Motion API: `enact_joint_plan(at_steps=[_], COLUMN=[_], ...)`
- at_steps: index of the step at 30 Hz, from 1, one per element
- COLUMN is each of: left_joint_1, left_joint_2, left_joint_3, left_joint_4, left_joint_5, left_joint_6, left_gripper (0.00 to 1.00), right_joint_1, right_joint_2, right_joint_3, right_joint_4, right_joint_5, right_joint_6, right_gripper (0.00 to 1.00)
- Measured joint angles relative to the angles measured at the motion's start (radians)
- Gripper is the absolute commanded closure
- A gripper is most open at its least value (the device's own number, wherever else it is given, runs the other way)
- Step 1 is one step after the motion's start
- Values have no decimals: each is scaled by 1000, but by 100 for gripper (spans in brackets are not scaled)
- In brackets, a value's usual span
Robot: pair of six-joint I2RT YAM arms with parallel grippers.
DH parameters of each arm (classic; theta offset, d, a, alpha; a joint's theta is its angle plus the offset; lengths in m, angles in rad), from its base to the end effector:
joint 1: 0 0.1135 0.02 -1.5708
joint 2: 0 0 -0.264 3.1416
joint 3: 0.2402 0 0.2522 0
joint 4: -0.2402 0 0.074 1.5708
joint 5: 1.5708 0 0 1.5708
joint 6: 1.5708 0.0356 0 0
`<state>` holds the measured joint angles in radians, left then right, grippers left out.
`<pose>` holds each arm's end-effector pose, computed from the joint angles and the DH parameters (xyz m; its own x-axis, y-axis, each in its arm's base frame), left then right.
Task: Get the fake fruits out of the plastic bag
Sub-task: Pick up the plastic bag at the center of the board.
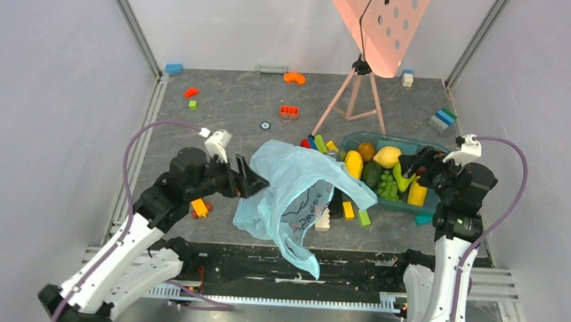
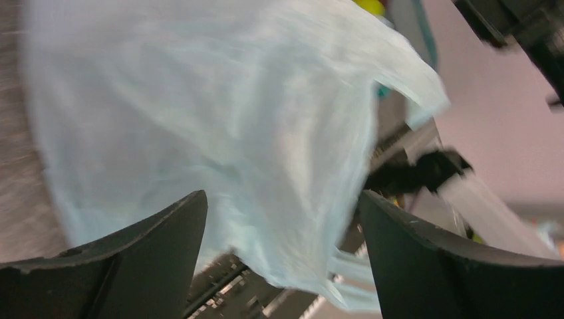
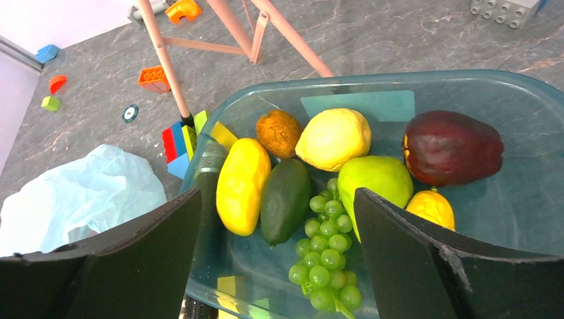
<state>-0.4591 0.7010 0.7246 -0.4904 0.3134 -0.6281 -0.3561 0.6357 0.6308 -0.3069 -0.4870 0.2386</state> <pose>0.1368 -0.0799 0.3010 -0.7192 -0.2680 -0.6411 0.3038 0.7085 -0.6370 0.1494 -0.0378 0.2967 -0.3052 0.3364 -0.8909 -0.0383 0.9304 0.3644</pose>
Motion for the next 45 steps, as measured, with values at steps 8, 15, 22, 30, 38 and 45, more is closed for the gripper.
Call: enact_joint_plan(at_steps=[8,15,22,30,38,45], left_joint_1=[-482,-678,-731,-732,-732,-732], left_joint_2=[121,299,470,464,326,7], left_joint_3=[151,191,242,248,268,119], left_joint_4=[1,-68,-120,-179,-170,125], left_joint_5=[-290,-555,-773,-919,-991,-917], left_joint_6=[44,87,108,132,217,430], left_gripper=[0,0,21,70,98,98], right_joint_1=[1,1,2,6,7,12], right_joint_2=[1,8,14,18,12,-1], right_joint_3=[-1,-1,-1,-1,-1,-2], right_joint_4=[-1,-3,-10,-16,-16,-14], right_joint_5=[-39,-41,-41,-44,-63,-86], right_joint_6=[0,0,-1,-1,0,0], right_gripper=[13,13,13,13,13,13])
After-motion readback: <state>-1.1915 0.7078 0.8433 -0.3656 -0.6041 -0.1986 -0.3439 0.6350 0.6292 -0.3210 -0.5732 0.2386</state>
